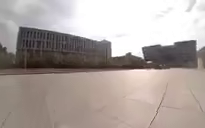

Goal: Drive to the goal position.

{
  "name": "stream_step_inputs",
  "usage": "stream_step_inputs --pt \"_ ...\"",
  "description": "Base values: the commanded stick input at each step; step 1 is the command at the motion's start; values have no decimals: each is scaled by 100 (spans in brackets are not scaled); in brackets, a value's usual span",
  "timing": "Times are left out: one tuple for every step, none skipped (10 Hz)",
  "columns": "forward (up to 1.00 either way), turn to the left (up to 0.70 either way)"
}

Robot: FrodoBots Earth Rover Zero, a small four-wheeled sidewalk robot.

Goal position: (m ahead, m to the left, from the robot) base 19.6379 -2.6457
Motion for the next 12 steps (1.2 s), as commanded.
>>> stream_step_inputs --pt "100 1" --pt "100 2" --pt "100 2" --pt "100 2" --pt "100 2" --pt "100 2" --pt "100 21" --pt "100 40" --pt "100 42" --pt "100 42" --pt "100 42" --pt "100 42"
